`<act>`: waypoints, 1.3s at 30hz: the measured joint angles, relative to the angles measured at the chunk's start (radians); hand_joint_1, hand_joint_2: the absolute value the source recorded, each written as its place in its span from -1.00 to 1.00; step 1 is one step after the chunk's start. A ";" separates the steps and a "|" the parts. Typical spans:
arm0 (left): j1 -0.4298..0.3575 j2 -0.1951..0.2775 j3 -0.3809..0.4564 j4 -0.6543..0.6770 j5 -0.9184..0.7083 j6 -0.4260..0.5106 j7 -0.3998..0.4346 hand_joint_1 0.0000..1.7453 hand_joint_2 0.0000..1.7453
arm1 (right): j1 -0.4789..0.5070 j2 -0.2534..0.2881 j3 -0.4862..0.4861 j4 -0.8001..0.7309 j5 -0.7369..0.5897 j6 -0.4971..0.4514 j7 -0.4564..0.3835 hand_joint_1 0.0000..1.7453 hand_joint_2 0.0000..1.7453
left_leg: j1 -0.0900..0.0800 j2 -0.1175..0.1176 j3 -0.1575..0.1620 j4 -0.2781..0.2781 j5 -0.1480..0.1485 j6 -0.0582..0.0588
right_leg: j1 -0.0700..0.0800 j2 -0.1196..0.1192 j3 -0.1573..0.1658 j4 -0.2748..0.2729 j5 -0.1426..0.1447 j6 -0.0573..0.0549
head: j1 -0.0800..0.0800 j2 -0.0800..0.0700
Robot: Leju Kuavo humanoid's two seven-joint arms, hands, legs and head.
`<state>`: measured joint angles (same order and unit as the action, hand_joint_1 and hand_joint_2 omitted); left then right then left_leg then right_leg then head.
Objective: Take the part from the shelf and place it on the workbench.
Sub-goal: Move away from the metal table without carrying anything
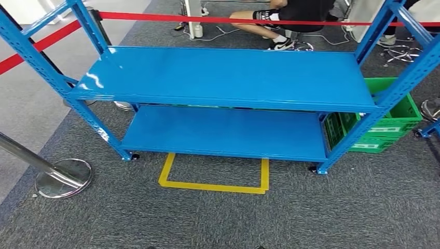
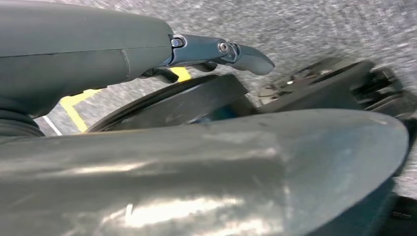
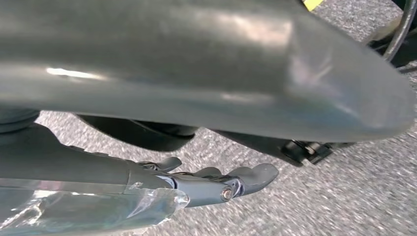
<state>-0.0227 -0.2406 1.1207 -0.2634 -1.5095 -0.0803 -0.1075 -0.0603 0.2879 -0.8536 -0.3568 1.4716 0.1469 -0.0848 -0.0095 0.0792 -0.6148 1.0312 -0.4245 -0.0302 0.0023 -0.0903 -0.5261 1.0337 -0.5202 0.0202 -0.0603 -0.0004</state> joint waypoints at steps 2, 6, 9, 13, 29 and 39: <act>-0.003 -0.001 0.001 0.000 0.000 -0.001 0.000 -1.00 -1.00 | -0.002 0.000 0.000 0.000 0.000 0.000 0.000 -1.00 -1.00 | -0.002 -0.006 0.010 -0.020 -0.009 0.013 | 0.006 -0.025 0.012 -0.007 -0.010 0.010 | 0.001 0.000; 0.002 -0.002 0.002 0.000 0.000 -0.001 0.000 -1.00 -1.00 | -0.007 0.000 0.000 0.000 0.001 0.000 -0.002 -1.00 -1.00 | 0.010 -0.058 0.021 -0.026 -0.012 0.032 | 0.002 0.036 -0.007 0.077 -0.067 0.032 | 0.010 0.000; 0.001 -0.003 0.002 0.000 -0.001 -0.001 0.000 -1.00 -1.00 | -0.002 0.000 0.000 0.000 0.000 -0.001 -0.001 -1.00 -1.00 | 0.010 -0.103 0.025 -0.026 -0.016 0.041 | 0.000 0.084 -0.118 0.265 -0.131 0.035 | 0.016 0.000; 0.005 -0.003 0.003 0.000 -0.001 -0.003 0.000 -1.00 -1.00 | -0.001 -0.001 0.000 0.000 0.001 0.000 -0.001 -1.00 -1.00 | 0.012 -0.165 0.042 -0.025 -0.026 0.032 | -0.007 0.118 -0.096 0.132 0.001 0.031 | 0.017 0.000; 0.006 -0.001 0.005 0.000 -0.004 -0.005 0.003 -1.00 -1.00 | 0.000 0.001 -0.002 0.001 0.002 0.002 -0.002 -1.00 -1.00 | 0.014 -0.083 -0.035 0.055 0.003 -0.015 | -0.009 0.081 0.005 -0.004 0.005 -0.010 | 0.001 0.000; 0.005 -0.003 0.007 0.000 -0.005 -0.008 0.003 -1.00 -1.00 | -0.002 0.000 -0.003 0.001 -0.004 0.007 -0.003 -1.00 -1.00 | 0.016 -0.075 0.042 -0.032 -0.027 0.034 | -0.004 0.086 -0.115 0.234 -0.106 0.035 | 0.020 0.000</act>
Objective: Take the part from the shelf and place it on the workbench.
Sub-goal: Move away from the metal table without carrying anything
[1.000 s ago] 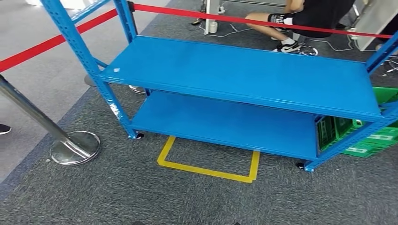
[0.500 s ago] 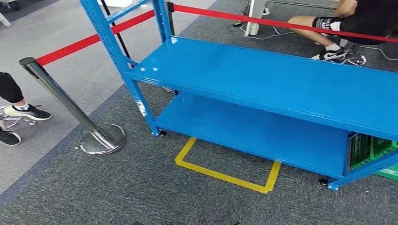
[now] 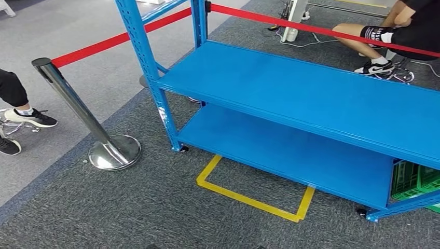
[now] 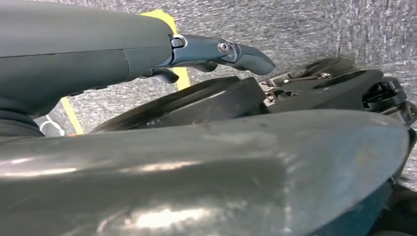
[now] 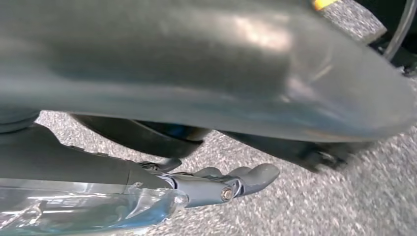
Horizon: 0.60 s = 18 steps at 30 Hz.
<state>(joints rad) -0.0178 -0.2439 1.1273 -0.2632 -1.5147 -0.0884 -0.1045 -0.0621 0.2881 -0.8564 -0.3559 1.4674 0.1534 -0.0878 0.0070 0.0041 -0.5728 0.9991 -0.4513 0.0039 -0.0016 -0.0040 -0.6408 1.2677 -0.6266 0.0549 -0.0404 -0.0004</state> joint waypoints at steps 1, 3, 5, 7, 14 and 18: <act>0.001 0.000 0.000 0.000 -0.001 -0.001 0.000 -1.00 -1.00 | 0.002 0.000 0.000 0.000 -0.002 0.000 0.000 -1.00 -1.00 | 0.000 0.002 0.008 0.000 -0.007 0.000 | 0.000 0.000 -0.033 0.039 0.002 0.001 | 0.001 0.000; 0.002 0.000 0.000 0.000 -0.004 -0.004 0.000 -1.00 -1.00 | 0.006 -0.001 -0.001 0.000 -0.003 0.000 0.000 -1.00 -1.00 | 0.000 0.008 0.031 0.000 -0.024 -0.002 | 0.000 -0.004 -0.043 0.002 0.069 0.000 | 0.002 0.000; 0.003 -0.002 0.001 0.000 -0.006 -0.008 0.001 -1.00 -1.00 | 0.007 -0.001 -0.001 0.000 -0.003 0.000 0.000 -1.00 -1.00 | -0.002 0.017 0.057 0.000 -0.044 -0.010 | 0.003 -0.029 -0.006 -0.120 0.158 -0.004 | 0.005 0.000; 0.003 -0.002 0.001 0.000 -0.006 -0.011 0.002 -1.00 -1.00 | 0.003 -0.001 -0.002 0.001 -0.003 0.000 0.000 -1.00 -1.00 | -0.008 0.028 0.071 0.001 -0.060 -0.021 | 0.007 -0.052 0.022 -0.194 0.185 -0.017 | 0.006 0.000; -0.001 -0.002 0.002 0.000 -0.015 -0.013 0.003 -1.00 -1.00 | -0.002 -0.001 -0.005 0.000 -0.003 -0.003 -0.001 -1.00 -1.00 | -0.007 0.015 -0.006 0.157 -0.143 -0.052 | 0.002 0.006 0.037 -0.215 0.169 -0.059 | -0.009 0.000; -0.003 -0.002 0.002 0.000 -0.016 -0.013 0.003 -1.00 -1.00 | 0.000 -0.001 -0.008 0.000 -0.005 -0.005 0.000 -1.00 -1.00 | -0.005 0.007 -0.109 0.259 -0.113 -0.052 | 0.000 0.044 0.055 -0.215 0.157 -0.062 | -0.011 0.000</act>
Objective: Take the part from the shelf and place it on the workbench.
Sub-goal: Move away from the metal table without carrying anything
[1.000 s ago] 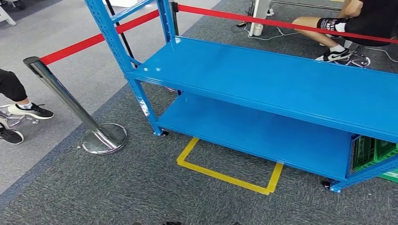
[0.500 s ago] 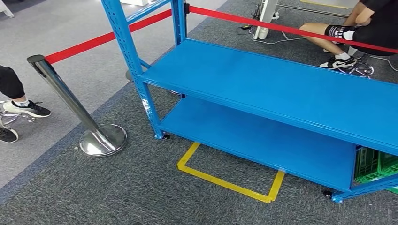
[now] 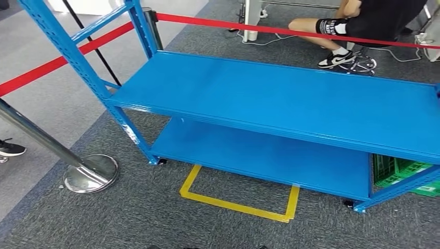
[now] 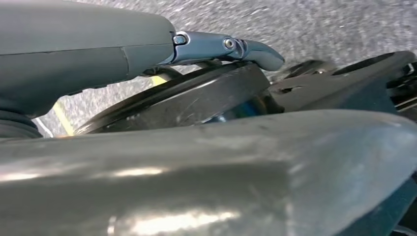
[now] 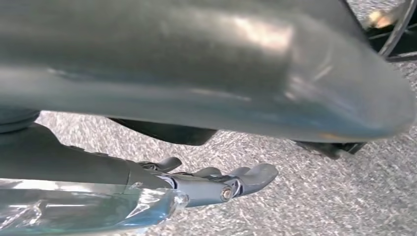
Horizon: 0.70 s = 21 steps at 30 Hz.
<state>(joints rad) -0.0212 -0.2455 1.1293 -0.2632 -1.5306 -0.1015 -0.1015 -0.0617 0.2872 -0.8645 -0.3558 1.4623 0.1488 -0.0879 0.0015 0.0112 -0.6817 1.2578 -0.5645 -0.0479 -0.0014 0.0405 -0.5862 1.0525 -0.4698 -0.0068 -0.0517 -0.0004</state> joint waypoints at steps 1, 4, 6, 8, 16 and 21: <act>-0.001 0.000 0.000 0.000 0.000 0.000 0.002 -1.00 -1.00 | 0.001 0.000 -0.001 0.000 -0.003 0.000 0.000 -1.00 -1.00 | 0.000 -0.001 0.013 -0.052 0.048 0.002 | -0.001 0.008 0.008 0.000 -0.005 0.002 | 0.000 0.000; -0.003 -0.001 0.000 0.000 -0.003 0.000 0.012 -1.00 -1.00 | 0.003 0.000 -0.008 -0.005 -0.014 0.000 0.000 -1.00 -1.00 | 0.001 -0.010 0.065 -0.212 0.134 0.011 | 0.003 0.021 0.016 0.001 -0.021 0.018 | -0.002 0.000; -0.004 -0.003 0.000 0.000 -0.005 0.000 0.016 -1.00 -1.00 | 0.004 0.000 -0.015 -0.010 -0.018 0.002 0.001 -1.00 -1.00 | 0.002 -0.016 0.075 -0.240 0.131 0.015 | 0.007 0.020 0.017 0.000 -0.027 0.012 | -0.002 0.000; -0.004 -0.004 0.001 0.000 -0.007 0.000 0.019 -1.00 -1.00 | 0.006 -0.001 -0.020 -0.014 -0.021 0.004 0.001 -1.00 -1.00 | 0.002 -0.020 0.075 -0.242 0.133 0.016 | 0.008 0.014 0.021 -0.007 -0.027 -0.002 | -0.001 0.000; -0.006 -0.004 0.013 0.000 -0.011 -0.018 0.039 -1.00 1.00 | 0.007 -0.001 -0.039 -0.021 -0.017 0.004 0.002 -1.00 1.00 | 0.000 -0.024 0.081 -0.241 0.125 0.031 | 0.007 0.010 0.040 -0.031 -0.025 0.027 | 0.000 0.000; -0.004 0.011 -0.031 0.000 0.043 -0.054 0.057 -1.00 1.00 | 0.016 -0.010 0.003 -0.024 -0.046 -0.007 0.009 -1.00 1.00 | -0.001 -0.024 0.084 -0.241 0.124 0.033 | 0.006 0.010 0.043 -0.032 -0.026 0.035 | -0.001 0.000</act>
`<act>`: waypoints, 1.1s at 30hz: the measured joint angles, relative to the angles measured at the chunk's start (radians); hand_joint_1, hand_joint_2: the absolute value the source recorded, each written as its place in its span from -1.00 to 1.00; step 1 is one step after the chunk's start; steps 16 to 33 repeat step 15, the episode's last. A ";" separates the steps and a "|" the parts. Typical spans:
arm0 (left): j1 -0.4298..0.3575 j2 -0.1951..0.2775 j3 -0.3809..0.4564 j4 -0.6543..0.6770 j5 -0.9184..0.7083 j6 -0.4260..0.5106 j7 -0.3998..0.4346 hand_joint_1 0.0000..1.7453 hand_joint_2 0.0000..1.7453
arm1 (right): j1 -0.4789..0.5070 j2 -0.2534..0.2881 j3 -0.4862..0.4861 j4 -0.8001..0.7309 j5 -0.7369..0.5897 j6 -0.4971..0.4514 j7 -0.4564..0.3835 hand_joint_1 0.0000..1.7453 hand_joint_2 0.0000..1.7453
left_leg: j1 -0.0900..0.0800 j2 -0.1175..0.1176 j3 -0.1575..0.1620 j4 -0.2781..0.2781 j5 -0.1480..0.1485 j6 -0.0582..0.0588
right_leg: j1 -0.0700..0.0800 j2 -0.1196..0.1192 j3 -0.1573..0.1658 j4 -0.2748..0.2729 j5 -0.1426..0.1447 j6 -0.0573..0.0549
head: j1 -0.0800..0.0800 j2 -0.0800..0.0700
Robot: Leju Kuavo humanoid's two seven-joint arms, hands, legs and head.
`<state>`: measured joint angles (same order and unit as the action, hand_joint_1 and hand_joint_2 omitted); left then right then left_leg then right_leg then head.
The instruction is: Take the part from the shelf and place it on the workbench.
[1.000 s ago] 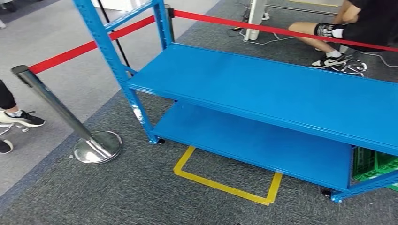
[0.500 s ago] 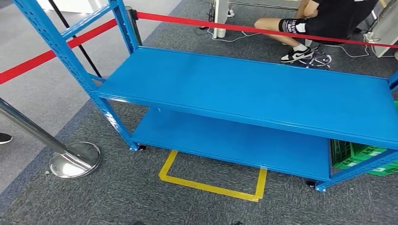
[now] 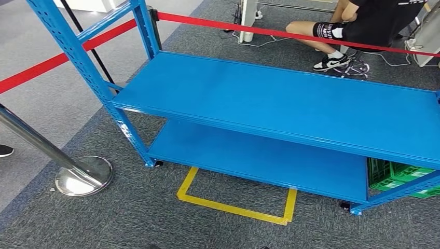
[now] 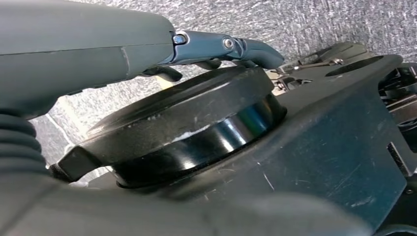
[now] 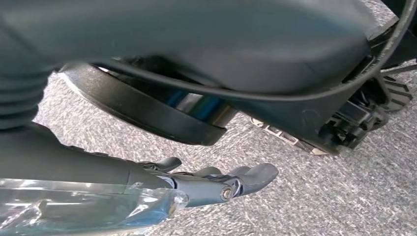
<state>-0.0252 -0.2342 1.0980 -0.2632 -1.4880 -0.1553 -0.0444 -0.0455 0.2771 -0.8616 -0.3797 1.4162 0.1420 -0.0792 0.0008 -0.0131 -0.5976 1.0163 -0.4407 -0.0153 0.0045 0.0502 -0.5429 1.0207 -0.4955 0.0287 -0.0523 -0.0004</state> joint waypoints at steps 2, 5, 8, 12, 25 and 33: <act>0.004 0.005 -0.027 0.000 0.041 0.001 0.003 -1.00 0.50 | 0.005 -0.006 0.022 -0.001 -0.039 -0.004 0.003 -1.00 1.00 | 0.000 0.000 0.001 0.000 0.000 0.000 | 0.000 0.000 0.000 0.000 0.000 0.000 | 0.000 0.000; 0.014 0.015 -0.071 0.000 0.108 0.004 0.008 -1.00 -1.00 | 0.014 -0.018 0.056 -0.002 -0.103 -0.011 0.008 -1.00 -0.50 | 0.001 0.000 0.004 -0.002 0.000 0.000 | 0.001 0.000 0.002 0.000 0.000 0.000 | 0.000 0.000; 0.025 0.027 -0.121 0.000 0.178 0.012 0.009 -1.00 -1.00 | 0.023 -0.030 0.093 -0.003 -0.170 -0.018 0.011 -1.00 -1.00 | 0.002 0.000 0.005 -0.003 0.000 0.000 | 0.002 0.000 0.002 0.000 -0.001 0.000 | 0.000 0.000; 0.036 0.041 -0.187 -0.001 0.273 0.023 0.011 -1.00 -1.00 | 0.036 -0.047 0.145 -0.004 -0.259 -0.026 0.014 -1.00 -1.00 | 0.003 0.000 0.006 -0.003 0.000 -0.001 | 0.003 0.000 0.003 0.000 -0.001 -0.001 | 0.000 0.000; 0.042 0.050 -0.231 -0.003 0.333 0.030 0.011 -1.00 -1.00 | 0.044 -0.058 0.179 -0.004 -0.317 -0.033 0.017 -1.00 -1.00 | 0.003 0.000 0.006 -0.003 0.000 -0.001 | 0.003 0.000 0.003 0.000 -0.001 -0.001 | 0.000 0.000; 0.042 0.050 -0.231 -0.003 0.333 0.030 0.011 -1.00 -1.00 | 0.044 -0.058 0.179 -0.004 -0.317 -0.033 0.017 -1.00 -1.00 | 0.003 0.000 0.006 -0.003 0.000 -0.001 | 0.003 0.000 0.003 0.000 -0.001 -0.001 | 0.000 0.000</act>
